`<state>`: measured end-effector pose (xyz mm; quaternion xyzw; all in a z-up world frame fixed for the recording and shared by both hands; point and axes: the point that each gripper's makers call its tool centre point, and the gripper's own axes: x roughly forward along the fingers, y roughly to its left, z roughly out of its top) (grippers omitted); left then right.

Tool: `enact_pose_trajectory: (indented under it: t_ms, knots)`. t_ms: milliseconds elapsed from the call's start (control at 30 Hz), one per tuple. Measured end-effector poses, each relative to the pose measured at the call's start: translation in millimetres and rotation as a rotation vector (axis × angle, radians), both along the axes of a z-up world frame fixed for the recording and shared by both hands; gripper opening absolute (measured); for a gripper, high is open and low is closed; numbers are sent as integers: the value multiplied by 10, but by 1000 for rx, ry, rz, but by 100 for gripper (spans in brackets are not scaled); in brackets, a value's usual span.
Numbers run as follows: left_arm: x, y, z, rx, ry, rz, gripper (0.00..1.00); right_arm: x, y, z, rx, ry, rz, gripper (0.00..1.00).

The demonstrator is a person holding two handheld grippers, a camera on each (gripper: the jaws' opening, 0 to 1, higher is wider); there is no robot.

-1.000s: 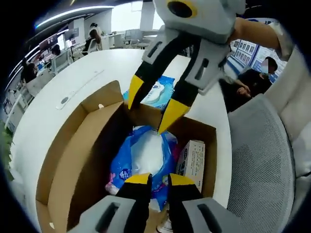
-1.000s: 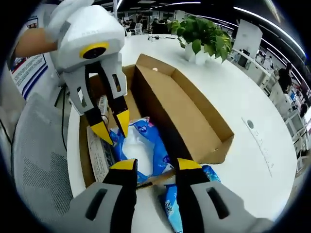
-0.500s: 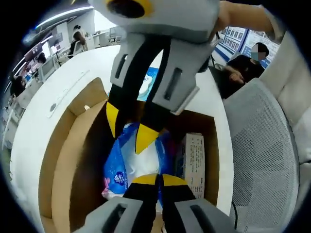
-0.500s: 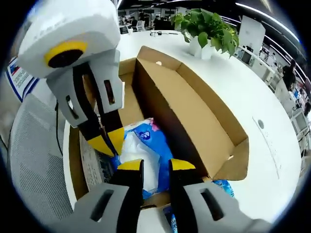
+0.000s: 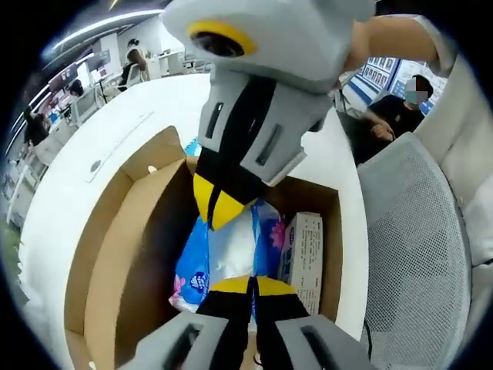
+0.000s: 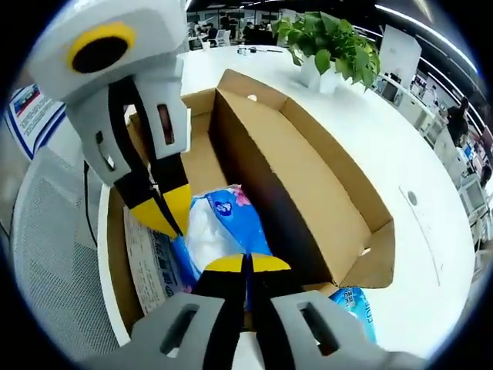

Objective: Operate the shoe box by opening the lid, removing the specified soft item, and placing it in the target area until the item is outside and the box remains undamaged.

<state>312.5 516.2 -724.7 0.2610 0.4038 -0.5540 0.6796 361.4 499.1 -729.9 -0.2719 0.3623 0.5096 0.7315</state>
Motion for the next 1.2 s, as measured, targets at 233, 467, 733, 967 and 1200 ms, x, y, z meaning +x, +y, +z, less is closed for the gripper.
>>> enact_pose_trajectory:
  t_ms: [233, 467, 733, 967, 1200]
  knots:
    - [23, 43, 128, 1, -31, 10, 0, 1, 25, 136, 15, -26, 12, 0]
    - [47, 93, 282, 6, -63, 13, 0, -5, 52, 308, 39, -51, 19, 0]
    - [82, 120, 503, 16, -104, 27, 0, 8, 43, 527, 70, -83, 24, 0]
    - [74, 101, 665, 11, -125, 41, 0, 6, 21, 718, 92, -107, 32, 0]
    - [70, 61, 854, -6, -133, 84, 0, 5, -27, 904, 110, -124, 39, 0]
